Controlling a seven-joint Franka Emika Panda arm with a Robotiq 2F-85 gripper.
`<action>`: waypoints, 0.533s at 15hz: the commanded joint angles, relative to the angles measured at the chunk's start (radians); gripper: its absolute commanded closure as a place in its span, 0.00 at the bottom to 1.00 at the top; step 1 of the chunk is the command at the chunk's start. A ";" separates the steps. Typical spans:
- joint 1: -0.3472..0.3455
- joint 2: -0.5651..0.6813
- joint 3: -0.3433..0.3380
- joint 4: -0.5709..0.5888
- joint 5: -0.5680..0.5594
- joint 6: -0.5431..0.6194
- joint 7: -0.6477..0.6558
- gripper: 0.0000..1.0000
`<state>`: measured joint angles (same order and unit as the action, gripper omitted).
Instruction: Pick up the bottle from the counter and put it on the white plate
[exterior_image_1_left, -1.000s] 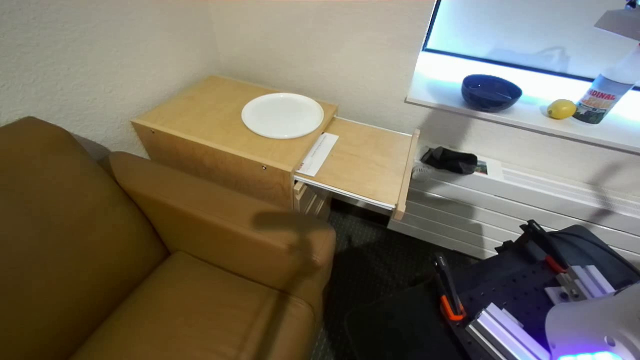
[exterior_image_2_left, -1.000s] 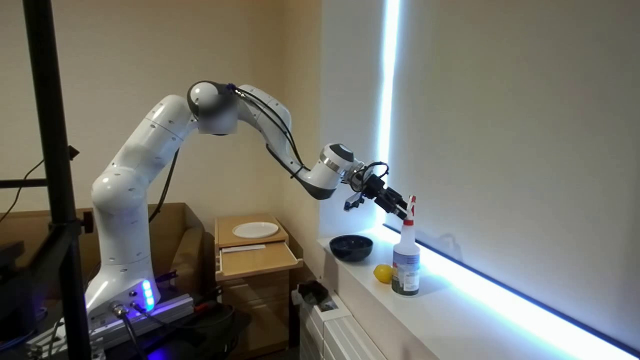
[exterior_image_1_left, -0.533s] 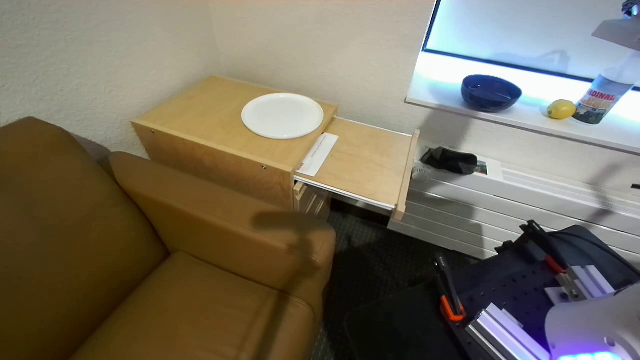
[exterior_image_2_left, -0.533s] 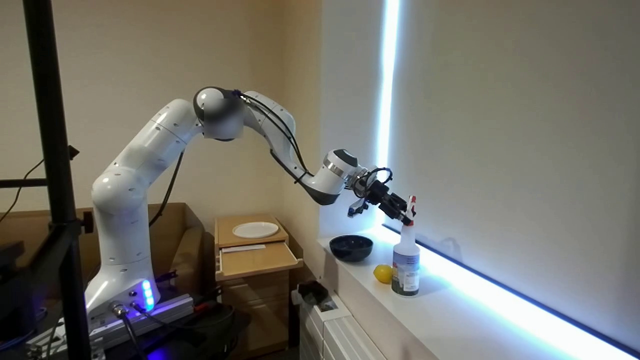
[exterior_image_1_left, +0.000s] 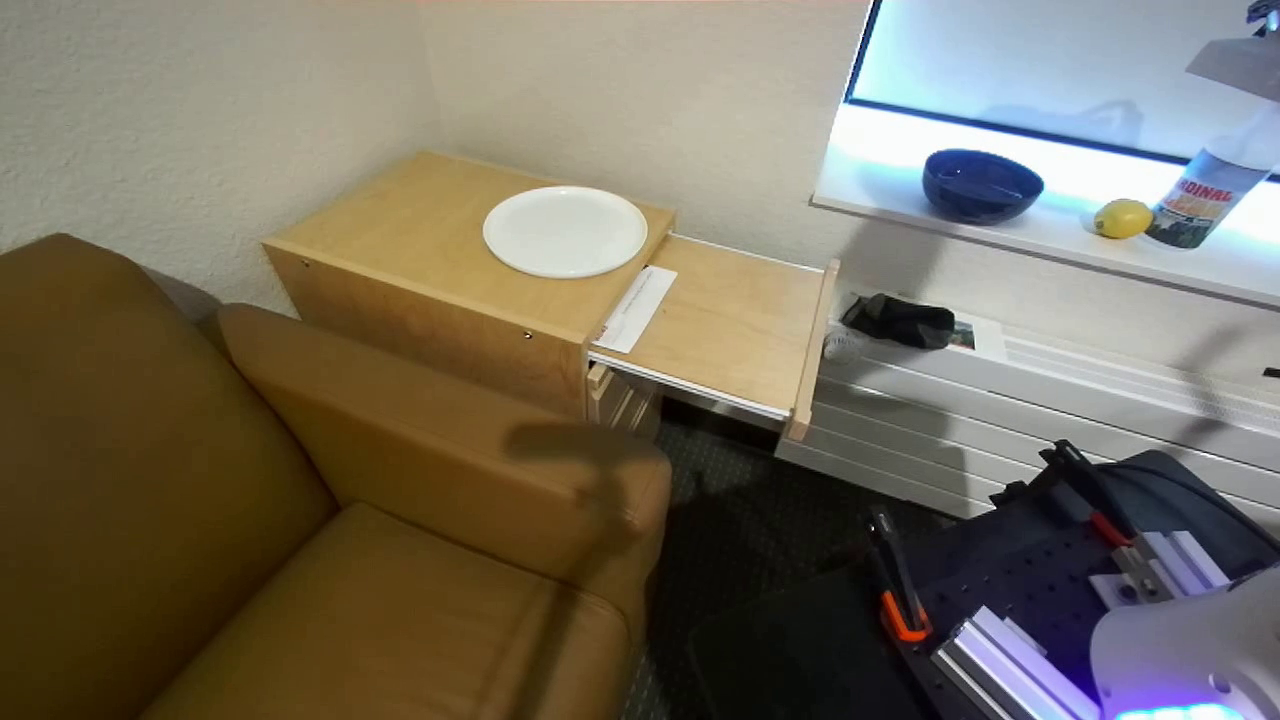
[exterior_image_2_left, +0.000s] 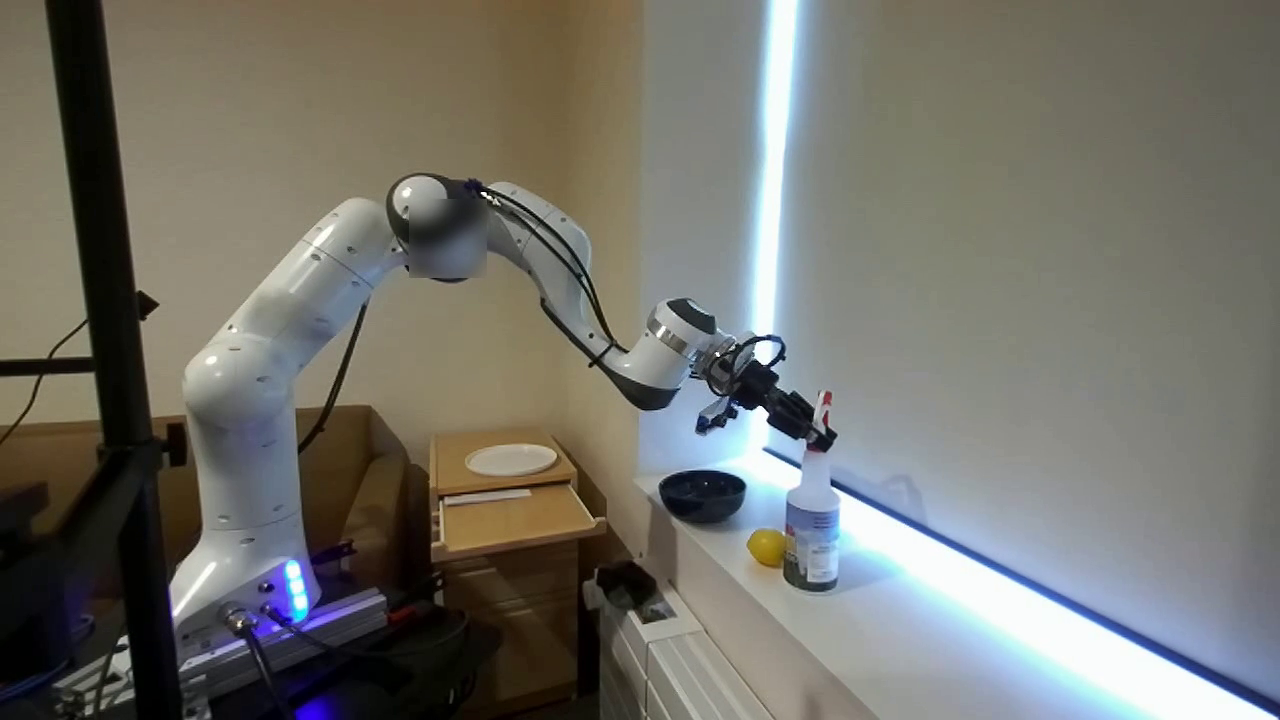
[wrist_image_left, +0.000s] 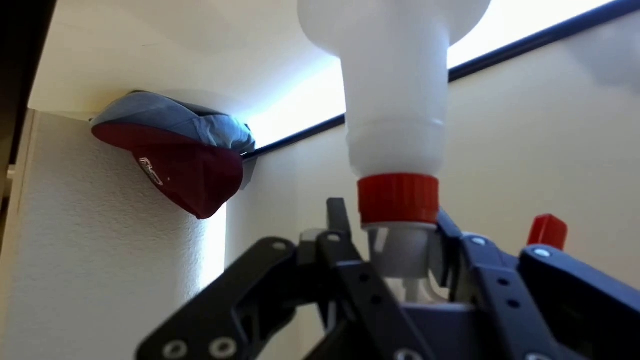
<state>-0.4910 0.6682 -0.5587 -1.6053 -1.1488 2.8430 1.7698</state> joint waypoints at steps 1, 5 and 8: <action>-0.019 -0.012 0.024 -0.015 0.045 -0.023 -0.039 0.90; -0.082 -0.066 0.120 -0.046 0.315 -0.089 -0.262 0.92; -0.170 -0.143 0.237 -0.034 0.601 -0.181 -0.505 0.92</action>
<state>-0.5823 0.6170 -0.4388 -1.6078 -0.7405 2.7373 1.4478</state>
